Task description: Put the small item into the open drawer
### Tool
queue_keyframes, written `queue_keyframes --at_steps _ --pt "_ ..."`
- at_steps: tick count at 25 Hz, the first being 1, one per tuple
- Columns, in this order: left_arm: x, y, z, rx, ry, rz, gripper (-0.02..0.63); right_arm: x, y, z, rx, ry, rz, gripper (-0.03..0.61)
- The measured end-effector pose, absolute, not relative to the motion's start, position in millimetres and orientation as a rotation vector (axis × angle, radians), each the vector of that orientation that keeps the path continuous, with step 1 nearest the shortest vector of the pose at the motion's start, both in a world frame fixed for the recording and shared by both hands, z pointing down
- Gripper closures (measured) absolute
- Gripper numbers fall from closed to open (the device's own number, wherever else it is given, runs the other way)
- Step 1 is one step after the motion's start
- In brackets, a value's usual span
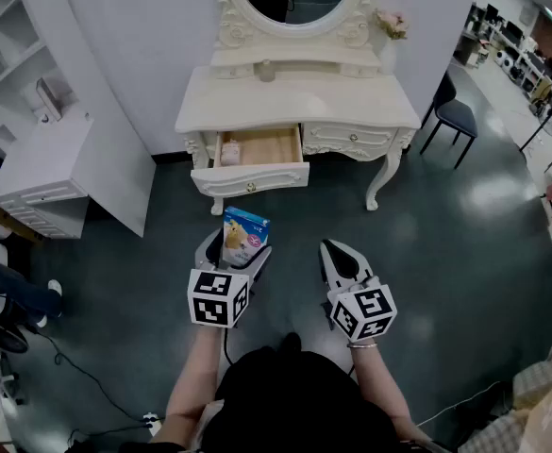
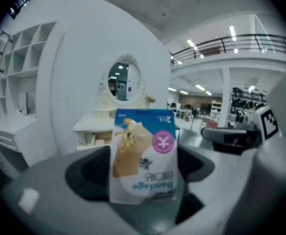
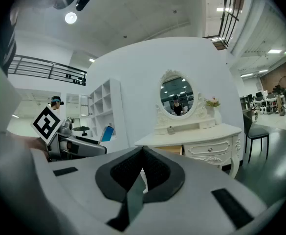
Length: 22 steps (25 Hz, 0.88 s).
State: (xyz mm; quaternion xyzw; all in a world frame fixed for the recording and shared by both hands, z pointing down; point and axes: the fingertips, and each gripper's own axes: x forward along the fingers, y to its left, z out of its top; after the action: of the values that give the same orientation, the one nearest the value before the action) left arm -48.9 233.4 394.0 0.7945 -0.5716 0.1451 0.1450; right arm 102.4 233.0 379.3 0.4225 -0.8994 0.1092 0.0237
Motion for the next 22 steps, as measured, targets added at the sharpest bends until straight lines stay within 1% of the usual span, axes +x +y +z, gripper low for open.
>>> queue_keyframes --at_steps 12,22 --pt "-52 212 385 2.284 -1.679 0.415 0.187 111 220 374 1.293 -2.836 0.372 0.574" --pt "-67 168 393 2.272 -1.690 0.455 0.187 106 178 380 1.318 -2.828 0.408 0.574"
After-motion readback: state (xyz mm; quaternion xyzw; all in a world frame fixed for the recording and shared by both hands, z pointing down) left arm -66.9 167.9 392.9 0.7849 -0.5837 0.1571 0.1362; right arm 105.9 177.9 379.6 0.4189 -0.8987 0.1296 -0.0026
